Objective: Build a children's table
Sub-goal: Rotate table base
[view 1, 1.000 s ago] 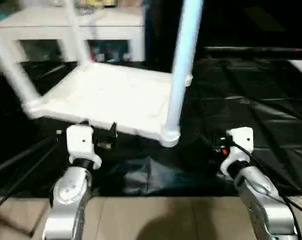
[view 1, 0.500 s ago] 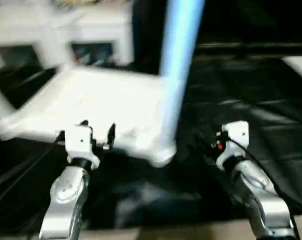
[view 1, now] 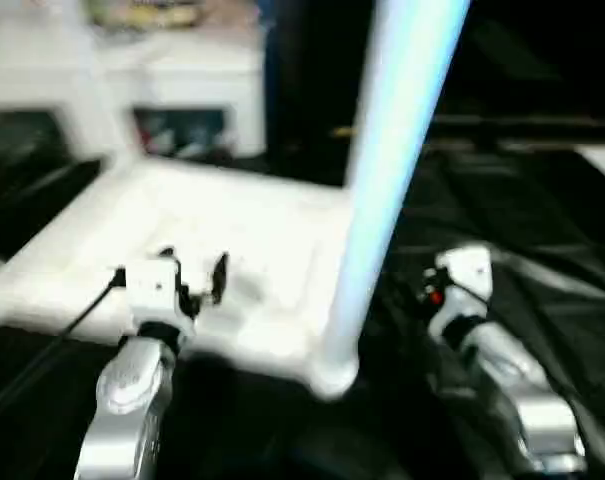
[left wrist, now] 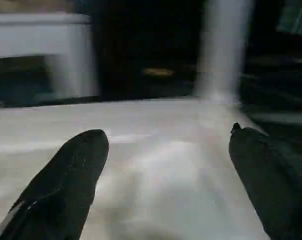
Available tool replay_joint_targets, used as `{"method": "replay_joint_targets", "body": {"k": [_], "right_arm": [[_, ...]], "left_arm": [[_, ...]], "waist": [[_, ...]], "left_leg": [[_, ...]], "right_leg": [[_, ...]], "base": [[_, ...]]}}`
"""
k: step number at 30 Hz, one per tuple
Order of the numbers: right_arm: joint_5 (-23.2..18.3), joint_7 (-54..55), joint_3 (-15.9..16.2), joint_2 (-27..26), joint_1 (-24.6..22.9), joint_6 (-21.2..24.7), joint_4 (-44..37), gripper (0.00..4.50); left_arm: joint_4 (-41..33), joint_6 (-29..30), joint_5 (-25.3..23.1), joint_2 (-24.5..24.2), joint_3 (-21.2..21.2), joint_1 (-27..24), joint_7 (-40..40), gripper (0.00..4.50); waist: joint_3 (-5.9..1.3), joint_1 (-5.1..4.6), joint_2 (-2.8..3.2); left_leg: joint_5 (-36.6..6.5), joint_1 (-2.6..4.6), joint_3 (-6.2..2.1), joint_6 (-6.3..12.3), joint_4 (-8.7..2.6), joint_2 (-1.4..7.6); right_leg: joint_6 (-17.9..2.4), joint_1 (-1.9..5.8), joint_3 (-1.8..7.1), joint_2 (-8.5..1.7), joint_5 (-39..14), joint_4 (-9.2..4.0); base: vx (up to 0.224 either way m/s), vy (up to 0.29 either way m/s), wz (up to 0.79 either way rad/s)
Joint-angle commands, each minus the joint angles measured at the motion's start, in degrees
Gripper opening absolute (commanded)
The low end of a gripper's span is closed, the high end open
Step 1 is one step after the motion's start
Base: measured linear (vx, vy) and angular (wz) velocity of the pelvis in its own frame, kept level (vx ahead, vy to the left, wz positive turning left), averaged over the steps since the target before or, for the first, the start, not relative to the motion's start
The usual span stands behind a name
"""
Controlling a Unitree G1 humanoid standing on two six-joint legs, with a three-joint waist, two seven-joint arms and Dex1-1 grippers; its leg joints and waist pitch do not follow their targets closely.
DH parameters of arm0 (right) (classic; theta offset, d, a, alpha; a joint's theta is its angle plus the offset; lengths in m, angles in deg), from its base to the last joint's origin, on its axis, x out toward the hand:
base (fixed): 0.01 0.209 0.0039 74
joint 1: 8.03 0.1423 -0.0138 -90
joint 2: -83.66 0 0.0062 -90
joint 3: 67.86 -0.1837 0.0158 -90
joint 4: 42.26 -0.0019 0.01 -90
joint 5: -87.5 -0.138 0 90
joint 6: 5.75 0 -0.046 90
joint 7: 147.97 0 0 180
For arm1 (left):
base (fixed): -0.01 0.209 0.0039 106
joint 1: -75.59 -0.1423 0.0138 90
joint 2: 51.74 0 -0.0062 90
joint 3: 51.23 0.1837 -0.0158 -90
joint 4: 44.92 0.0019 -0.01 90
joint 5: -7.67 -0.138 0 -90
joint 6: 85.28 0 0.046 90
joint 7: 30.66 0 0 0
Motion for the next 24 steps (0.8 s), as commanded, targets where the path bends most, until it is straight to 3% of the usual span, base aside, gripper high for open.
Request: {"method": "replay_joint_targets", "body": {"k": [1,2,3,4,5,6,7,8,9,10,11,12,14,15,16,17,18,19,21,23,24], "right_arm": [[-0.96,-2.51,0.2,0.2,0.49,-0.04,-1.08,3.19],[-1.1,-3.8,0.32,1.15,0.42,-0.11,-1.17,3.19],[-1.91,-6.31,0.45,2.95,0.28,0.09,-1.28,3.19],[-3.13,-10.22,0.68,5.65,0.02,0.59,-1.73,3.19],[-3.61,-11.87,0.77,6.77,-0.1,0.73,-1.98,3.19],[-3.97,-13.14,0.88,7.66,-0.16,0.81,-2.15,3.19],[-4.37,-14.69,0.88,8.72,-0.24,0.94,-2.35,3.19],[-4.48,-15.22,0.88,9.1,-0.27,0.97,-2.41,3.19],[-4.73,-16.39,0.88,9.95,-0.33,1.04,-2.53,3.19],[-4.96,-18.4,1.08,11.52,-0.4,0.98,-2.59,3.19],[-5.06,-20.47,1.37,13.2,-0.47,0.93,-2.56,3.19],[-5.06,-20.69,1.41,13.36,-0.48,0.92,-2.56,3.19],[-4.91,-23.55,2.04,15.39,-0.65,0.78,-2.58,3.19],[-4.77,-24.21,2.31,15.89,-0.79,0.79,-2.74,3.19],[-4.57,-25.14,2.87,16.7,-1.01,0.75,-2.97,3.19],[-4.6,-25.5,3.1,17.08,-1.1,0.74,-3.07,3.19],[-4.6,-25.5,3.1,17.08,-1.1,0.74,-3.07,3.19],[-4.54,-26.3,3.74,17.86,-1.41,0.98,-3.45,3.19],[-4.29,-27.08,4.32,18.57,-1.74,1.11,-3.89,3.19],[-4.19,-28.0,4.92,19.33,-2.76,1.51,-5.28,3.19],[-4.22,-28.03,4.94,19.38,-2.85,1.58,-5.44,3.19]], "left_arm": [[-0.71,0.65,2.52,-2.59,-0.21,-0.46,-5.56,4.39],[-0.7,1.91,3.6,-4.6,0.37,-0.24,-9.19,4.39],[-0.82,3.94,5.0,-7.94,1.16,0.17,-14.81,4.39],[-1.18,6.34,6.06,-12.64,2.38,0.55,-21.55,4.39],[-1.36,7.47,6.36,-14.47,2.85,0.67,-23.91,4.39],[-1.44,8.39,6.57,-15.9,3.21,0.79,-25.68,4.39],[-1.2,8.93,6.45,-17.6,3.71,1.14,-27.54,4.39],[-1.07,8.94,6.25,-18.14,3.91,1.32,-28.04,4.39],[-0.79,8.94,5.81,-19.31,4.35,1.72,-29.15,4.39],[-0.54,9.83,5.81,-21.28,5.51,2.8,-31.59,4.39],[-0.31,10.86,5.86,-23.35,7.02,4.05,-34.42,4.39],[-0.29,10.94,5.83,-23.56,7.22,4.21,-34.72,4.39],[0.18,11.73,5.39,-25.76,10.15,6.55,-38.54,4.39],[0.52,11.6,5.2,-25.84,10.97,7.35,-39.39,4.39],[1.52,10.94,4.48,-25.51,12.17,8.8,-40.33,4.39],[1.84,10.79,4.31,-25.45,12.59,9.35,-40.75,4.39],[1.84,10.79,4.31,-25.45,12.59,9.35,-40.75,4.39],[3.24,10.33,3.66,-25.0,13.69,10.94,-41.81,4.39],[4.85,9.54,2.29,-24.87,15.02,12.4,-43.42,4.24],[7.05,8.41,-0.1,-25.48,17.7,14.16,-46.76,4.14],[7.21,8.41,-0.33,-25.58,18.04,14.31,-47.12,4.02]], "waist": [[-3.39,1.83,-1.84],[-3.57,2.01,-1.35],[-2.93,2.28,-0.6],[-2.56,2.3,1.51],[-2.44,2.37,2.28],[-1.86,1.94,2.61],[-1.64,1.83,2.54],[-1.3,2.02,2.74],[-0.74,2.3,2.28],[-0.39,2.81,2.72],[-0.32,2.9,2.36],[-0.6,3.67,2.77],[-0.62,3.92,2.63],[-0.47,4.07,3.06],[-0.63,4.05,2.94],[-0.74,4.23,3.2],[-0.83,4.32,3.05],[-0.91,4.34,3.16],[-0.9,4.27,3.36],[-1.24,4.28,4.59],[-1.33,4.18,3.91]], "left_leg": [[11.27,-2.62,-1.23,3.13,-2.16,4.57],[12.46,-2.2,-0.8,0.53,-3.23,4.06],[9.74,-1.35,-0.41,-1.39,-4.56,4.44],[4.07,-0.52,-1.21,-2.74,-5.92,6.31],[0.49,0.15,-1.75,-3.04,-6.44,7.5],[-5.27,0.81,-2.14,-2.96,-7.49,8.94],[-7.4,0.99,-2.07,-2.3,-7.78,9.37],[-11.59,1.26,-1.33,-1.31,-7.99,9.54],[-15.94,1.14,-0.57,-0.6,-8.28,9.61],[-19.0,1.47,0.3,-1.12,-8.38,9.76],[-19.93,1.5,0.62,-1.49,-8.44,9.76],[-19.77,1.92,0.93,-2.39,-8.48,9.86],[-16.68,1.7,1.46,-2.08,-8.62,9.9],[-16.24,1.62,1.76,-2.05,-8.71,10.02],[-15.11,1.12,1.87,-2.02,-8.76,10.11],[-14.48,1.11,1.96,-1.94,-8.7,10.14],[-13.6,1.18,2.19,-1.8,-8.58,10.2],[-11.92,0.7,2.19,-1.43,-8.58,10.18],[-12.55,0.81,2.3,-1.42,-8.63,10.11],[-11.5,0.85,2.17,-1.51,-8.47,10.13],[-10.74,0.77,2.2,-1.09,-8.47,10.23]], "right_leg": [[2.31,6.0,3.99,-8.48,43.53,-4.86],[1.39,6.16,2.14,-6.06,46.99,-4.29],[0.2,5.06,0.92,-3.43,42.14,-5.13],[-3.27,4.91,0.3,-2.84,27.94,-5.33],[-5.47,4.57,0.03,-2.56,19.95,-5.37],[-10.14,4.25,-0.05,-2.44,9.49,-5.73],[-12.24,4.24,-0.02,-2.74,6.43,-6.11],[-15.34,3.92,0.21,-3.15,1.55,-6.87],[-17.06,4.08,0.58,-3.87,-4.82,-7.49],[-17.16,3.76,0.87,-4.43,-12.1,-8.05],[-16.42,3.83,1.0,-4.49,-15.65,-8.4],[-15.18,3.42,1.28,-4.51,-18.75,-8.6],[-15.0,3.4,1.62,-4.42,-17.17,-8.53],[-15.14,3.26,1.62,-4.41,-16.95,-8.65],[-15.26,3.74,1.52,-4.55,-16.51,-8.44],[-15.11,3.7,1.5,-4.58,-16.35,-8.43],[-15.26,3.58,1.52,-4.56,-15.63,-8.38],[-15.3,3.89,1.51,-4.62,-14.76,-8.31],[-14.75,3.73,1.39,-4.34,-15.77,-8.57],[-15.08,3.79,1.38,-4.37,-13.28,-8.24],[-15.32,3.99,1.38,-4.29,-11.05,-8.2]], "base": [[0.068,-0.057,0.05],[0.068,-0.057,0.05],[0.0,0.0,0.0],[0.0,0.0,0.0],[0.0,0.0,0.0],[0.0,0.0,0.0],[0.0,0.0,0.0],[0.0,0.0,0.0],[0.0,0.0,0.0],[-0.051,0.007,0.09],[-0.051,0.007,0.09],[-0.055,-0.004,0.1],[0.0,0.0,0.0],[0.0,0.0,0.0],[0.0,0.0,0.0],[0.0,0.0,0.0],[0.0,0.0,0.0],[0.0,0.0,0.0],[0.0,0.0,0.0],[0.0,0.0,0.0],[0.0,0.0,0.0]]}}
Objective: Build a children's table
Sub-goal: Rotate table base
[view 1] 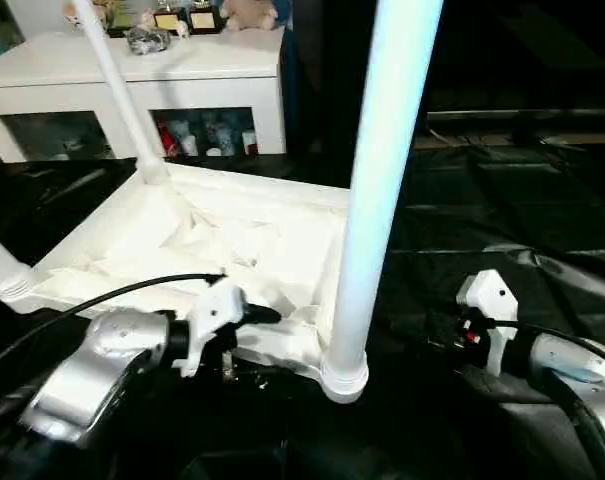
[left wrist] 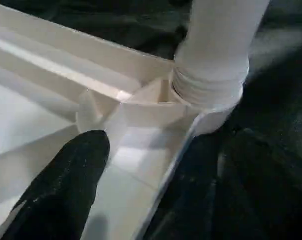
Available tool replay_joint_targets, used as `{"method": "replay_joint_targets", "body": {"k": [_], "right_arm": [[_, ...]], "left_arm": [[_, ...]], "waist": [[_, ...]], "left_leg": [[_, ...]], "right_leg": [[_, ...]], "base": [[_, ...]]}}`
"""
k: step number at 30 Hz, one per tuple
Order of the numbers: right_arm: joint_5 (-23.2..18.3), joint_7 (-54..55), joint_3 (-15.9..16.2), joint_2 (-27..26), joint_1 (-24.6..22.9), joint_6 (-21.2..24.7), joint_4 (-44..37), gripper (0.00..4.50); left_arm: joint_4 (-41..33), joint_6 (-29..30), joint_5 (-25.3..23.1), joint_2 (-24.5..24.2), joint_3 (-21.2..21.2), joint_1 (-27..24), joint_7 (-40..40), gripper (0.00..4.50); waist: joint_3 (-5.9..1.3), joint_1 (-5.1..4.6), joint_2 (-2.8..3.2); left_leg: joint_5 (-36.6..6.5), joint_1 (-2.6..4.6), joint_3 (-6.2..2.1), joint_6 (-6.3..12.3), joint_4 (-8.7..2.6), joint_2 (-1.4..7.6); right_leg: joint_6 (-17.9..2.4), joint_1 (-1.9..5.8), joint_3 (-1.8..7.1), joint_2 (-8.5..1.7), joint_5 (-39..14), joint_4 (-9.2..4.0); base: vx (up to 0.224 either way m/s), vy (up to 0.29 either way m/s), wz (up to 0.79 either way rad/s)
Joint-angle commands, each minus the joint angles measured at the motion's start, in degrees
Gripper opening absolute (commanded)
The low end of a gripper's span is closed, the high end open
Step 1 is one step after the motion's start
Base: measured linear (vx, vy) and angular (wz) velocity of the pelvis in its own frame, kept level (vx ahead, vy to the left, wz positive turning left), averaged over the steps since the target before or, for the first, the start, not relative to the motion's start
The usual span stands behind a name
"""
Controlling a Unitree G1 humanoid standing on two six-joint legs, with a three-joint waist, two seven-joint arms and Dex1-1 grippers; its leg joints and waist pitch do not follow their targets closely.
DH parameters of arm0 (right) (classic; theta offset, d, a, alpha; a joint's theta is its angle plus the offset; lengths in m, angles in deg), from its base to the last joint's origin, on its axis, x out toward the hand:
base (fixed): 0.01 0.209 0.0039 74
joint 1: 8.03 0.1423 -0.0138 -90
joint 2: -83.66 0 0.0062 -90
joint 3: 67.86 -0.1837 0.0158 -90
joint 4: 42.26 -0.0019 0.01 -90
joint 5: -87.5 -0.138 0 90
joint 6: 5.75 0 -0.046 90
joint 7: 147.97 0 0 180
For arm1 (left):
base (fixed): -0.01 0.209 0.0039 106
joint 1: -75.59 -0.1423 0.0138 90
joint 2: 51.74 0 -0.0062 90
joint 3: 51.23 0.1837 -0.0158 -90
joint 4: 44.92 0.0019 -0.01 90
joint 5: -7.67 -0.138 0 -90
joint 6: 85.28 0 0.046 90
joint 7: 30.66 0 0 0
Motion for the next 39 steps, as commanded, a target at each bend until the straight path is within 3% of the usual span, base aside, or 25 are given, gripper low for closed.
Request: {"method": "replay_joint_targets", "body": {"k": [1,2,5,6,7,11,12,17,18,20,23,26,27,33,39], "right_arm": [[-0.03,-0.57,0.85,0.49,-0.62,1.1,-1.89,3.19],[-0.06,-0.69,0.93,0.85,-0.98,1.25,-2.47,3.19],[-0.1,-0.9,0.9,1.09,-1.34,1.36,-2.95,3.19],[0.09,-1.01,0.97,1.36,-1.49,1.53,-3.11,3.19],[0.95,-1.16,1.5,2.04,-1.71,1.28,-2.97,3.19],[1.68,-1.65,2.26,3.12,-2.45,1.16,-3.17,3.19],[1.42,-1.79,2.15,3.21,-2.76,1.44,-3.73,3.19],[1.1,-1.76,2.24,3.56,-3.28,2.13,-4.99,3.19],[0.97,-1.79,2.3,3.76,-3.41,2.41,-5.44,3.19],[0.92,-1.86,2.39,4.06,-3.6,2.61,-5.86,3.19],[1.02,-1.91,2.35,4.37,-4.14,2.68,-6.39,3.19],[0.95,-1.86,2.25,4.53,-4.49,3.06,-7.04,3.19],[1.05,-1.76,2.28,4.6,-4.59,3.28,-7.25,3.19],[0.95,-1.99,1.87,5.22,-4.47,3.8,-7.54,3.19],[1.07,-1.88,1.75,5.14,-3.8,3.5,-6.75,3.19]], "left_arm": [[0.89,-0.54,-2.15,-1.04,1.61,0.96,-2.3,3.95],[1.83,-1.06,-3.02,-1.56,3.17,1.78,-3.19,3.87],[2.69,-1.52,-3.71,-1.9,4.33,2.48,-3.66,3.66],[4.4,-3.75,-4.38,-1.39,4.66,3.42,-3.34,3.55],[5.5,-4.78,-5.02,-1.22,5.01,4.23,-3.24,3.55],[7.93,-6.71,-6.5,-1.26,5.72,5.6,-4.35,3.11],[8.7,-7.44,-7.01,-1.28,5.87,5.9,-4.75,3.11],[11.0,-8.98,-7.6,-1.22,6.13,7.12,-5.55,2.68],[12.24,-9.6,-7.76,-1.16,6.33,7.93,-5.95,2.6],[14.64,-10.99,-8.16,-0.88,6.62,9.4,-6.7,2.43],[17.35,-12.18,-8.89,-0.39,6.71,11.33,-7.94,2.14],[18.02,-12.63,-9.09,-0.3,6.91,11.98,-8.54,1.87],[18.96,-13.51,-9.43,-0.33,7.44,12.67,-9.2,1.8],[22.96,-15.29,-10.43,0.06,8.63,14.85,-11.36,1.31],[23.97,-13.99,-9.68,1.19,7.43,14.97,-10.92,0.79]], "waist": [[-2.45,0.09,-0.65],[-2.54,0.13,0.12],[-2.72,0.08,-0.04],[-2.7,0.15,0.52],[-2.78,0.14,0.74],[-2.77,0.11,0.47],[-2.7,0.12,0.78],[-2.48,-0.12,1.01],[-2.35,-0.1,1.58],[-2.35,-0.31,1.17],[-2.06,-0.42,1.55],[-2.11,-0.58,1.47],[-1.91,-0.72,1.81],[-1.53,-1.03,1.67],[-1.29,-1.07,1.67]], "left_leg": [[-10.65,-0.41,-2.35,2.38,-6.03,5.07],[-10.01,-0.36,-2.41,2.56,-5.88,5.06],[-7.18,-0.39,-2.13,3.77,-5.46,5.01],[-6.43,-0.62,-2.2,4.22,-5.43,4.96],[-6.87,-0.41,-2.12,4.18,-5.39,5.15],[-6.73,-0.39,-2.05,4.34,-5.51,5.27],[-7.17,-0.38,-2.07,4.51,-5.55,5.34],[-9.49,-0.2,-2.1,3.88,-5.88,5.49],[-9.74,-0.15,-2.17,3.56,-5.93,5.5],[-10.19,-0.18,-2.11,3.29,-6.02,5.48],[-9.56,-0.35,-2.04,3.4,-5.94,5.37],[-8.31,-0.29,-2.1,3.79,-6.0,5.5],[-7.8,-0.49,-2.13,4.11,-6.05,5.49],[-7.64,-0.48,-2.03,4.91,-6.21,5.59],[-8.45,-0.4,-2.02,4.41,-6.42,5.82]], "right_leg": [[-14.05,1.94,2.62,-5.09,-10.29,-4.64],[-14.33,1.87,2.57,-5.14,-9.69,-4.42],[-15.49,1.92,2.52,-5.11,-6.48,-4.45],[-15.77,2.05,2.38,-5.14,-6.14,-4.36],[-15.95,1.94,2.35,-5.13,-6.45,-4.39],[-16.38,2.04,2.21,-5.02,-5.25,-4.29],[-16.33,2.0,2.23,-5.1,-5.59,-4.37],[-16.15,1.92,2.27,-5.12,-6.57,-4.56],[-16.19,1.81,2.29,-5.13,-6.56,-4.51],[-16.27,2.01,2.35,-5.17,-6.47,-4.59],[-15.98,1.99,2.44,-5.34,-6.66,-4.7],[-15.84,2.09,2.45,-5.41,-6.15,-4.71],[-15.78,2.06,2.38,-5.4,-5.75,-4.73],[-15.74,1.97,2.39,-5.37,-7.54,-5.06],[-15.84,1.83,2.54,-5.61,-9.84,-5.28]], "base": [[0.0,0.0,0.0],[0.0,0.0,0.0],[0.0,0.0,0.0],[0.0,0.0,0.0],[0.0,0.0,0.0],[0.0,0.0,0.0],[0.0,0.0,0.0],[0.0,0.0,0.0],[0.0,0.0,0.0],[0.0,0.0,0.0],[0.0,0.0,0.0],[0.0,0.0,0.0],[0.0,0.0,0.0],[0.0,0.0,0.0],[0.0,0.0,0.0]]}}
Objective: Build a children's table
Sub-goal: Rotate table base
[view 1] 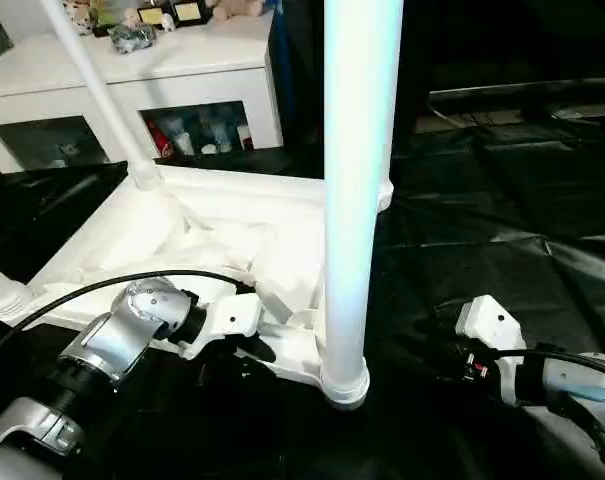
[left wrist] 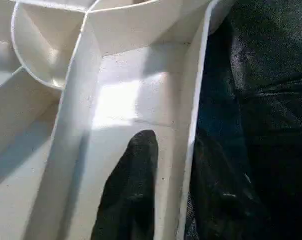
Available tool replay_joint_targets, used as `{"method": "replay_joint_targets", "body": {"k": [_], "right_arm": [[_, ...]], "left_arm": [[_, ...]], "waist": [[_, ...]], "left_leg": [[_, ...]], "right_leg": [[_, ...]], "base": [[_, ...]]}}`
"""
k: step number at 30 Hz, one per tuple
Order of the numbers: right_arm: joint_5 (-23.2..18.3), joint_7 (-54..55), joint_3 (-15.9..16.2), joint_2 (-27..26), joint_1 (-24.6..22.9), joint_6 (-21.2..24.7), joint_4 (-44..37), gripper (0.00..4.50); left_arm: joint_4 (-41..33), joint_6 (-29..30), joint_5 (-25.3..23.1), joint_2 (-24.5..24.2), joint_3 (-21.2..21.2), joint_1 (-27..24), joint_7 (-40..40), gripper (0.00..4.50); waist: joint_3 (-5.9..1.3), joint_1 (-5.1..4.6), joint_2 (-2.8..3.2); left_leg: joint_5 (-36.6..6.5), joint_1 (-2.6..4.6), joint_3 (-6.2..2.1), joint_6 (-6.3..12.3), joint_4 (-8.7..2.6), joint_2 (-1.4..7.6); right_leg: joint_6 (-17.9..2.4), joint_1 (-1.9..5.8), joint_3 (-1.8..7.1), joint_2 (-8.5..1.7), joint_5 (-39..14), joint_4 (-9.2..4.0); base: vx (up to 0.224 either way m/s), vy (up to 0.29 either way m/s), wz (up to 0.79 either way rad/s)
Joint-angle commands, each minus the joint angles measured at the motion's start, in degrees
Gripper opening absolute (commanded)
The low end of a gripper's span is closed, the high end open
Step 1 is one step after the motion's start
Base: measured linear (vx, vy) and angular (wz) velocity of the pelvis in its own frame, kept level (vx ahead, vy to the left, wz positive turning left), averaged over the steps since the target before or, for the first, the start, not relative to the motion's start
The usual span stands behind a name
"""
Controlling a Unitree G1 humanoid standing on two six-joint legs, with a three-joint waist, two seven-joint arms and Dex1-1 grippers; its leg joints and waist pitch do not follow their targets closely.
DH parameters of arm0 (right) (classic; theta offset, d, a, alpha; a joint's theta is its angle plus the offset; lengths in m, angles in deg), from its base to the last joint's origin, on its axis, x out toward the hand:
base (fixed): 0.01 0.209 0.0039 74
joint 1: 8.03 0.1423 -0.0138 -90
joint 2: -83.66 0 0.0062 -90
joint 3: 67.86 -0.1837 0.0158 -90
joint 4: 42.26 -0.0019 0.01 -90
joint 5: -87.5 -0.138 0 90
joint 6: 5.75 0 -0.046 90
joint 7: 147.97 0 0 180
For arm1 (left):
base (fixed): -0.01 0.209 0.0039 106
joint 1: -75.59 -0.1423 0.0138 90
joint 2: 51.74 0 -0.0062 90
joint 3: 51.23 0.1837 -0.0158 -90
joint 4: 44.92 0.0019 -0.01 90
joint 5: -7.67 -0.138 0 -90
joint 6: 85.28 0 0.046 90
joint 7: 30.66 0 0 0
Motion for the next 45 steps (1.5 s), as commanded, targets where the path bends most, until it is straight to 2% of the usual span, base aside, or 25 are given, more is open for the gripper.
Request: {"method": "replay_joint_targets", "body": {"k": [1,3,5,7,8,9,11,12,15,17,18,19,20,22,25,28,29,30,31,34,36,38,39,40,45], "right_arm": [[-0.4,0.05,-0.24,-0.32,0.74,0.27,-0.86,3.19],[-1.5,0.45,-0.34,-1.39,0.9,0.83,-0.97,3.19],[-2.3,0.96,-0.5,-2.36,0.73,1.02,-0.85,3.19],[-2.65,1.69,-0.32,-3.88,0.82,0.69,0.11,3.19],[-2.66,1.71,-0.31,-3.93,0.83,0.67,0.15,3.19],[-2.59,2.32,-0.21,-4.74,1.08,0.48,0.69,3.19],[-2.52,2.66,-0.22,-5.04,1.18,0.47,0.86,3.19],[-1.61,4.87,-0.65,-6.39,2.26,0.18,2.46,3.19],[0.05,8.92,-1.67,-8.32,4.23,-0.11,5.59,3.19],[1.18,11.05,-2.13,-9.2,5.43,-0.25,7.63,3.19],[1.39,11.3,-2.15,-9.31,5.65,-0.34,7.98,3.19],[1.55,11.53,-2.14,-9.35,5.86,-0.47,8.29,3.19],[1.53,11.54,-2.11,-9.38,6.0,-0.52,8.42,3.19],[1.53,11.62,-2.04,-9.54,6.5,-0.67,8.81,3.19],[1.59,11.75,-1.97,-9.99,7.22,-0.95,9.38,3.19],[1.6,11.97,-1.83,-10.87,8.42,-1.42,10.34,3.19],[1.75,12.08,-1.75,-11.0,8.65,-1.66,10.73,3.19],[1.85,12.19,-1.65,-11.28,9.02,-2.03,11.38,3.19],[1.83,12.18,-1.63,-11.35,9.09,-2.12,11.52,3.19],[1.99,12.1,-1.29,-11.64,9.65,-2.52,12.14,3.19],[2.06,12.0,-1.14,-11.7,9.77,-2.64,12.23,3.19],[2.12,11.88,-1.0,-11.8,9.91,-2.65,12.21,3.19],[2.13,11.81,-1.01,-11.85,9.99,-2.64,12.21,3.19],[2.06,11.67,-1.07,-11.83,10.09,-2.66,12.25,3.19],[2.13,10.95,-1.01,-11.4,10.64,-3.16,12.96,3.19]], "left_arm": [[-0.27,2.19,1.17,0.16,-2.31,0.2,1.52,0.73],[-5.18,9.99,4.7,0.63,-4.23,-2.64,2.98,0.57],[-9.09,13.79,5.56,1.13,-5.43,-5.37,5.78,0.43],[-12.95,19.33,5.49,2.44,-6.86,-8.89,10.79,0.34],[-13.09,19.54,5.49,2.46,-6.87,-9.01,10.9,0.26],[-15.2,21.95,5.55,2.77,-7.09,-10.7,12.21,0.26],[-16.14,22.65,5.63,2.94,-7.25,-11.37,12.82,0.23],[-19.21,27.6,5.42,5.28,-8.55,-13.27,17.65,0.18],[-24.25,33.4,3.73,8.38,-8.79,-15.75,23.95,0.12],[-26.83,35.89,2.6,11.14,-8.76,-16.64,27.84,0.1],[-27.14,36.07,2.46,11.67,-8.67,-16.63,28.41,0.08],[-27.36,36.34,2.3,12.4,-8.71,-16.47,29.36,0.05],[-27.11,35.95,2.26,12.79,-8.77,-16.16,29.77,0.02],[-25.97,34.04,2.09,13.84,-9.18,-14.95,31.01,0.01],[-25.17,30.44,1.94,14.04,-9.26,-13.91,30.68,0.01],[-23.4,24.48,3.82,13.81,-9.79,-13.47,27.04,0.01],[-22.67,23.01,4.02,13.75,-9.85,-13.42,26.3,0.01],[-20.81,20.65,3.83,13.41,-10.17,-13.13,25.86,0.01],[-20.31,20.16,3.54,13.33,-10.24,-12.99,26.29,0.01],[-17.17,19.52,4.65,12.91,-11.35,-11.39,24.92,0.01],[-15.97,18.99,4.93,12.81,-11.66,-10.75,24.48,0.58],[-14.39,18.21,5.1,12.53,-11.65,-9.96,23.48,0.6],[-13.5,17.34,4.77,12.31,-11.39,-9.57,23.07,0.67],[-12.14,15.82,4.26,12.24,-11.16,-8.99,22.96,0.67],[-8.25,13.63,3.54,12.15,-10.19,-7.21,21.29,0.67]], "waist": [[-2.12,-0.12,-1.11],[-2.32,-0.13,-1.36],[-2.49,-0.04,-1.73],[-2.92,-0.26,-2.34],[-2.96,-0.23,-2.07],[-2.99,-0.24,-2.21],[-3.1,-0.25,-2.18],[-3.46,-0.37,-2.89],[-3.07,-0.66,-2.79],[-2.98,-0.85,-3.39],[-3.04,-0.83,-3.29],[-3.0,-0.91,-3.58],[-3.02,-0.86,-3.47],[-3.05,-0.64,-3.73],[-3.22,-0.59,-3.74],[-3.54,-0.35,-4.28],[-3.55,-0.15,-4.05],[-3.58,0.1,-4.11],[-3.54,0.51,-3.9],[-3.64,0.96,-3.99],[-3.69,1.09,-3.98],[-3.7,1.17,-4.29],[-3.81,1.35,-3.95],[-3.85,1.44,-3.95],[-3.95,1.3,-4.37]], "left_leg": [[-8.34,-0.04,-2.25,4.32,-5.52,5.58],[-7.05,-0.12,-2.25,4.54,-5.44,5.64],[-5.93,-0.25,-2.23,5.21,-5.33,5.65],[-2.31,-0.57,-2.26,6.82,-5.01,5.65],[-1.34,-0.69,-2.32,7.31,-4.89,5.65],[-0.32,-0.73,-2.15,8.26,-4.68,5.44],[1.41,-0.9,-2.15,9.42,-4.36,5.2],[2.17,-0.88,-2.04,9.9,-4.21,5.24],[1.15,-0.95,-2.07,9.86,-4.29,5.14],[0.12,-0.96,-1.88,9.47,-4.34,5.15],[-0.01,-0.92,-1.91,9.29,-4.26,5.01],[-0.58,-0.79,-1.72,9.23,-4.23,4.9],[-0.65,-0.82,-1.73,9.15,-4.19,4.89],[-0.86,-0.93,-1.68,9.35,-4.06,4.64],[-0.07,-0.99,-1.75,9.52,-3.98,4.6],[2.15,-0.99,-1.66,10.7,-3.72,4.64],[2.46,-1.01,-1.71,10.96,-3.65,4.56],[2.4,-0.92,-1.51,10.97,-3.58,4.62],[2.07,-0.7,-1.48,10.88,-3.64,4.71],[1.62,-0.43,-1.36,10.16,-3.72,4.86],[1.97,-0.62,-1.44,9.88,-3.77,4.92],[1.46,-0.65,-1.37,9.65,-3.82,4.89],[1.23,-0.49,-1.37,9.33,-3.77,4.93],[1.31,-0.49,-1.43,9.09,-3.83,5.05],[0.89,-0.53,-1.35,8.43,-3.86,5.12]], "right_leg": [[-16.1,2.02,2.69,-5.7,-9.1,-4.28],[-16.92,2.12,2.67,-5.82,-7.39,-3.97],[-17.24,2.13,2.58,-5.81,-6.44,-3.89],[-17.53,2.41,2.33,-5.71,-1.27,-3.39],[-17.61,2.37,2.3,-5.85,-0.41,-3.18],[-17.25,2.25,2.29,-5.74,-0.46,-3.42],[-16.83,2.23,2.18,-5.61,0.29,-3.27],[-17.06,2.39,2.18,-5.72,1.06,-3.05],[-16.97,2.13,1.93,-5.49,-3.52,-3.65],[-16.6,2.14,1.99,-5.34,-5.59,-3.89],[-16.46,2.18,1.98,-5.4,-6.53,-3.87],[-15.95,2.05,2.05,-5.18,-7.88,-4.14],[-15.82,2.12,2.09,-5.22,-8.17,-4.08],[-14.84,2.05,2.12,-5.13,-9.44,-4.24],[-14.51,2.0,2.0,-5.06,-8.58,-4.09],[-14.75,1.94,1.96,-5.04,-5.32,-3.65],[-14.88,1.85,1.93,-5.08,-5.29,-3.6],[-14.83,1.73,1.98,-5.11,-5.42,-3.63],[-14.83,1.49,1.96,-5.0,-5.73,-3.69],[-15.12,1.42,1.96,-5.0,-4.79,-3.48],[-15.42,1.56,1.87,-5.04,-3.39,-3.21],[-15.47,1.64,1.86,-5.1,-3.55,-3.24],[-15.49,1.52,1.92,-5.14,-3.67,-3.18],[-15.54,1.5,1.89,-5.09,-2.89,-3.11],[-16.49,1.79,1.91,-5.29,1.05,-2.78]], "base": [[0.0,0.0,0.0],[0.0,0.0,0.0],[0.0,0.0,0.0],[0.0,0.0,0.0],[0.0,0.0,0.0],[0.0,0.0,0.0],[0.0,0.0,0.0],[0.0,0.0,0.0],[0.0,0.0,0.0],[0.0,0.0,0.0],[0.0,0.0,0.0],[0.0,0.0,0.0],[0.0,0.0,0.0],[0.0,0.0,0.0],[0.0,0.0,0.0],[0.0,0.0,0.0],[0.0,0.0,0.0],[0.0,0.0,0.0],[0.0,0.0,0.0],[0.0,0.0,0.0],[0.0,0.0,0.0],[0.0,0.0,0.0],[0.0,0.0,0.0],[0.0,0.0,0.0],[0.0,0.0,0.0]]}}
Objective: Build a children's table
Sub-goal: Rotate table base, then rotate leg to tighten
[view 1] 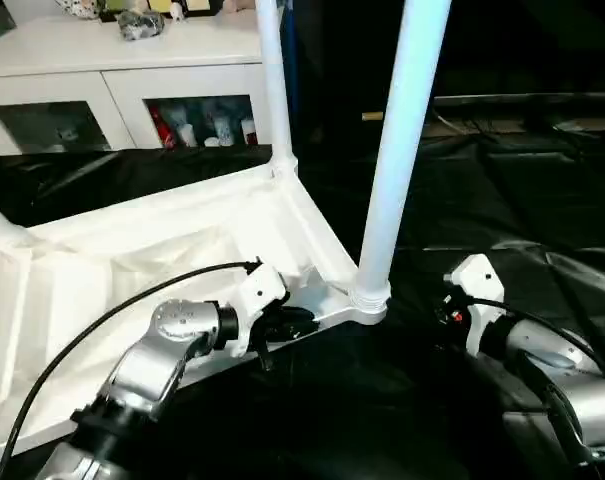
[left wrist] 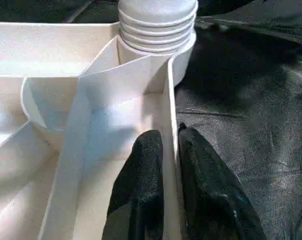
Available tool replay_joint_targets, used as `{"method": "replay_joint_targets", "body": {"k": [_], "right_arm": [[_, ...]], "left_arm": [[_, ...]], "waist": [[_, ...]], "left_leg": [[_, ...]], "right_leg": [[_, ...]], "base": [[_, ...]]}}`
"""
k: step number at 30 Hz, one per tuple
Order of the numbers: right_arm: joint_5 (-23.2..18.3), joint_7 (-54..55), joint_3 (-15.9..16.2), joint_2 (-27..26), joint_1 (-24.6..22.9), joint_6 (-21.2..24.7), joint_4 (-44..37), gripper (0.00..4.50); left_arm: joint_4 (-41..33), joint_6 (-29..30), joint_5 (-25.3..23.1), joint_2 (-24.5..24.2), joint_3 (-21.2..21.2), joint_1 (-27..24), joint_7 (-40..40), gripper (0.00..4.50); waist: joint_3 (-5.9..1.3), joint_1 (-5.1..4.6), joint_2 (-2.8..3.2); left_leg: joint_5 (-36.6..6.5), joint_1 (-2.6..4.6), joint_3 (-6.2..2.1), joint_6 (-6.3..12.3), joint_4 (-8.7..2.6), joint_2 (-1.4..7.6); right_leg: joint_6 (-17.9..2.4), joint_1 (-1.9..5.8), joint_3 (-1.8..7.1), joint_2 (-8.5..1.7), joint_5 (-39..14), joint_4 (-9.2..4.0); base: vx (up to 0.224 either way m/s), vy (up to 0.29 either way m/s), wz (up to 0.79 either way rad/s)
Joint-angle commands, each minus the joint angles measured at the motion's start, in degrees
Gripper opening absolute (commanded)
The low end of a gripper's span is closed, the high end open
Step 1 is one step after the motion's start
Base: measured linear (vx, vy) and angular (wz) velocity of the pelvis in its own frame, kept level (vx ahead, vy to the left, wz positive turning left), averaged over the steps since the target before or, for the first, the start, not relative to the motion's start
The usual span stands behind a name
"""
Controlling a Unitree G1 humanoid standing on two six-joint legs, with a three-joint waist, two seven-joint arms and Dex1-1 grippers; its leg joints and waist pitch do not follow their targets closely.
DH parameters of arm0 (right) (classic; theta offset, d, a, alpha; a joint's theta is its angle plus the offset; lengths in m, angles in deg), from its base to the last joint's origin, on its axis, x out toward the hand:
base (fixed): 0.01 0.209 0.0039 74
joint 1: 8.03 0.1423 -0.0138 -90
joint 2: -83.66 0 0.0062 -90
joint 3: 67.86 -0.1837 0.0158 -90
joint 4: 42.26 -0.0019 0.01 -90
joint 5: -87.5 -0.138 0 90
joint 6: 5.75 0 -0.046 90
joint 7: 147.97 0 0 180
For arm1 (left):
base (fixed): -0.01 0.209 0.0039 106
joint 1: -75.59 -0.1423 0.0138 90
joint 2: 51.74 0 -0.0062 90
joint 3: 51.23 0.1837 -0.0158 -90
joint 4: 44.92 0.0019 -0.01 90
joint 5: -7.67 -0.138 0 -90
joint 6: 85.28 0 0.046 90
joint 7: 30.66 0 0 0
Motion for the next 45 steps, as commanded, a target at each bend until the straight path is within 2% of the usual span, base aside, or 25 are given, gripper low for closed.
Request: {"method": "replay_joint_targets", "body": {"k": [1,7,8,11,12,13,16,20,24,25,27,28,30,33,36,38,43,45], "right_arm": [[0.28,-0.5,0.63,0.02,0.8,-0.8,0.49,3.19],[0.41,-0.38,0.51,-0.14,1.03,-0.79,0.53,3.19],[0.49,-0.35,0.56,-0.22,1.06,-0.82,0.49,3.19],[0.57,-0.29,0.59,-0.33,1.1,-0.8,0.33,3.19],[0.57,-0.3,0.53,-0.34,1.1,-0.7,0.15,3.19],[0.57,-0.3,0.53,-0.34,1.1,-0.7,0.15,3.19],[0.66,-1.44,0.9,0.09,1.71,-1.35,0.67,3.19],[0.53,-3.21,1.12,0.64,2.75,-2.5,2.08,3.19],[-2.08,-7.8,1.24,0.67,4.55,-2.42,4.57,3.52],[-3.1,-10.45,2.3,0.45,5.37,-1.95,4.96,3.57],[-3.05,-10.85,2.65,0.43,5.57,-1.95,5.06,3.83],[-2.39,-11.55,3.49,0.64,6.08,-2.41,5.68,3.83],[-2.09,-12.86,4.3,0.83,6.68,-3.02,6.48,3.83],[-2.93,-15.55,4.85,0.69,7.62,-2.85,7.57,3.83],[-1.97,-15.73,5.12,0.2,9.23,-4.0,10.31,3.48],[-1.18,-15.02,5.09,-0.29,10.4,-4.85,12.21,3.46],[-0.08,-14.98,5.54,-1.22,12.18,-6.37,15.3,2.99],[0.09,-14.79,5.51,-1.62,12.6,-6.78,16.06,2.81]], "left_arm": [[1.56,-1.0,-0.85,-0.8,0.22,0.53,-0.3,0.67],[5.68,-3.19,-1.61,0.4,1.1,1.83,-0.18,0.67],[6.58,-3.78,-1.98,0.63,1.4,2.21,-0.22,0.67],[7.47,-3.85,-2.41,0.66,1.87,2.74,-0.62,0.67],[7.55,-3.57,-2.36,0.47,2.12,2.86,-1.27,0.52],[7.55,-3.57,-2.36,0.47,2.12,2.86,-1.27,0.42],[7.8,-2.89,-2.66,-0.61,2.98,2.94,-3.15,0.21],[8.54,-3.65,-4.39,-2.09,4.41,3.04,-4.37,0.0],[8.7,-3.65,-5.14,-3.18,5.21,3.07,-5.24,0.0],[8.22,-3.1,-4.89,-3.52,5.15,2.9,-6.01,0.0],[8.13,-3.03,-4.88,-3.61,5.13,2.87,-6.13,0.0],[8.02,-3.13,-4.6,-3.73,5.07,2.91,-6.56,0.0],[7.91,-3.87,-4.37,-3.84,4.89,2.98,-6.33,0.0],[7.3,-3.61,-3.86,-4.29,4.99,3.03,-6.86,0.0],[7.12,-3.49,-3.93,-4.48,4.92,2.98,-7.05,0.0],[7.1,-3.39,-3.92,-4.48,4.78,3.0,-7.15,0.0],[7.53,-3.73,-4.16,-4.74,4.67,3.05,-7.31,0.0],[7.57,-3.69,-4.16,-4.77,4.62,3.07,-7.19,0.0]], "waist": [[-3.47,0.17,-1.58],[-3.2,0.14,-1.58],[-3.21,0.22,-1.39],[-3.13,0.25,-1.53],[-3.09,0.19,-1.37],[-3.09,0.13,-1.46],[-3.2,0.07,-1.17],[-3.16,0.01,-1.37],[-3.04,0.06,-1.39],[-3.08,0.08,-1.65],[-3.02,0.12,-1.38],[-3.1,0.19,-1.66],[-3.2,0.25,-1.45],[-3.33,0.37,-1.64],[-3.38,0.41,-1.57],[-3.36,0.4,-1.55],[-3.34,0.29,-1.6],[-3.16,0.18,-1.63]], "left_leg": [[-0.53,0.13,-1.7,7.29,-4.14,4.81],[-3.19,0.24,-1.6,5.93,-4.37,4.77],[-3.54,0.32,-1.61,5.72,-4.37,4.78],[-5.12,0.4,-1.59,4.7,-4.6,4.9],[-5.67,0.46,-1.59,4.37,-4.68,4.94],[-5.85,0.35,-1.64,4.12,-4.74,4.94],[-5.13,0.2,-1.68,4.11,-4.66,4.88],[-5.21,0.2,-1.61,4.48,-4.61,4.83],[-6.52,0.27,-1.52,4.3,-4.69,4.95],[-6.52,0.33,-1.44,4.23,-4.69,5.01],[-6.36,0.27,-1.44,4.23,-4.76,5.12],[-5.96,0.29,-1.43,4.08,-4.79,5.18],[-5.61,0.28,-1.36,4.05,-4.71,5.22],[-5.08,0.25,-1.15,4.31,-4.65,5.33],[-4.68,0.2,-0.99,4.07,-4.63,5.38],[-5.02,0.17,-0.98,3.8,-4.69,5.4],[-5.76,0.11,-0.94,3.28,-4.8,5.4],[-6.93,0.15,-0.95,2.94,-4.93,5.43]], "right_leg": [[-16.27,2.67,2.24,-5.24,0.49,-3.33],[-15.73,2.55,2.35,-5.1,-3.73,-3.89],[-15.63,2.53,2.41,-5.17,-4.27,-3.94],[-15.3,2.51,2.48,-5.18,-6.19,-4.08],[-15.22,2.43,2.48,-5.15,-6.76,-4.15],[-15.14,2.55,2.48,-5.18,-6.93,-4.11],[-15.11,2.57,2.47,-5.15,-5.64,-3.96],[-15.46,2.56,2.43,-5.17,-5.53,-4.03],[-15.65,2.52,2.43,-5.31,-8.04,-4.27],[-15.65,2.49,2.37,-5.24,-8.22,-4.26],[-15.65,2.42,2.3,-5.22,-8.22,-4.21],[-15.58,2.45,2.23,-5.26,-7.93,-4.16],[-15.84,2.42,2.17,-5.3,-6.86,-4.08],[-16.18,2.5,1.98,-5.36,-5.16,-3.86],[-16.2,2.44,1.82,-5.35,-5.04,-3.81],[-16.31,2.46,1.77,-5.4,-5.27,-3.82],[-16.28,2.52,1.71,-5.37,-5.8,-3.81],[-16.03,2.43,1.75,-5.4,-7.7,-4.03]], "base": [[0.0,0.0,0.0],[0.0,0.0,0.0],[0.0,0.0,0.0],[0.0,0.0,0.0],[0.0,0.0,0.0],[0.0,0.0,0.0],[0.0,0.0,0.0],[0.0,0.0,0.0],[0.0,0.0,0.0],[0.0,0.0,0.0],[0.0,0.0,0.0],[0.0,0.0,0.0],[0.0,0.0,0.0],[0.0,0.0,0.0],[0.0,0.0,0.0],[0.0,0.0,0.0],[0.0,0.0,0.0],[0.0,0.0,0.0]]}}
